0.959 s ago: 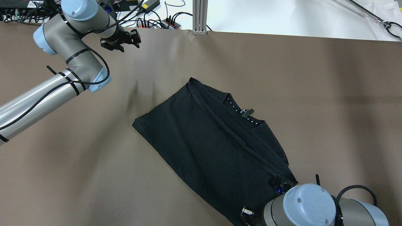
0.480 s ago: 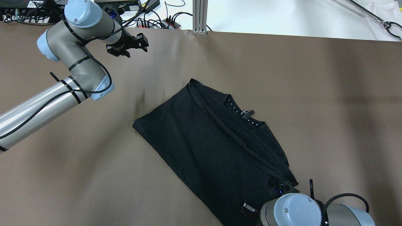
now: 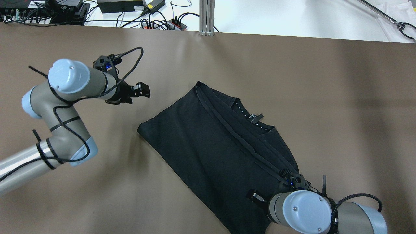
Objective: Fold clothes
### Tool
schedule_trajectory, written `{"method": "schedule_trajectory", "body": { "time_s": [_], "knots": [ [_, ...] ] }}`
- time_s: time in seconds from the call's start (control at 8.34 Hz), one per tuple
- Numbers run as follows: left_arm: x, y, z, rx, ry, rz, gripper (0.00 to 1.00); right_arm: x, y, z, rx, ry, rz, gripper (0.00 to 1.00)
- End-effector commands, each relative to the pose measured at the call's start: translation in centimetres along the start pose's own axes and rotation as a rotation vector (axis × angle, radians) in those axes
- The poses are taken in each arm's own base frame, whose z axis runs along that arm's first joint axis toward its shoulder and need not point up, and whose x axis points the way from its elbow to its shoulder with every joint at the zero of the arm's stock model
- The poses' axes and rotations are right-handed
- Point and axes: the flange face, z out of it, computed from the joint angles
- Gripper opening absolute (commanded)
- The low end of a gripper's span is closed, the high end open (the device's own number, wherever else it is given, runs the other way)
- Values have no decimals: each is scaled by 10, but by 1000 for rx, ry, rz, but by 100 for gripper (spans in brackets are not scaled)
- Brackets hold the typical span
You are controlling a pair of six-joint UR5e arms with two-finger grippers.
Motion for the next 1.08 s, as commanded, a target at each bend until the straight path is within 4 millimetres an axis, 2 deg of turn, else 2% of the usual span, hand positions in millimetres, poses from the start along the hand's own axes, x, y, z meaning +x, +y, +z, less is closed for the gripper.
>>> {"method": "schedule_trajectory", "body": {
  "time_s": [0.0,0.12,0.24,0.48,0.72,0.96],
  "knots": [
    [-41,85,10,-8,-27,-8,78,-21,-23,-15,62,-63,26,95],
    [-45,110,22,-4,-34,-9,77,-22,-29,-17,69,-66,33,95],
    [-45,120,25,-13,-37,-25,70,-24,-32,-19,73,-73,38,95],
    [-44,126,27,-16,-37,-40,48,-26,-35,-21,76,-78,43,95],
    [-41,126,28,-17,-34,-38,0,-25,-35,-21,76,-76,44,95],
    [-34,121,25,-26,-24,-25,0,-25,-35,-21,76,-76,44,95]
  ]
}}
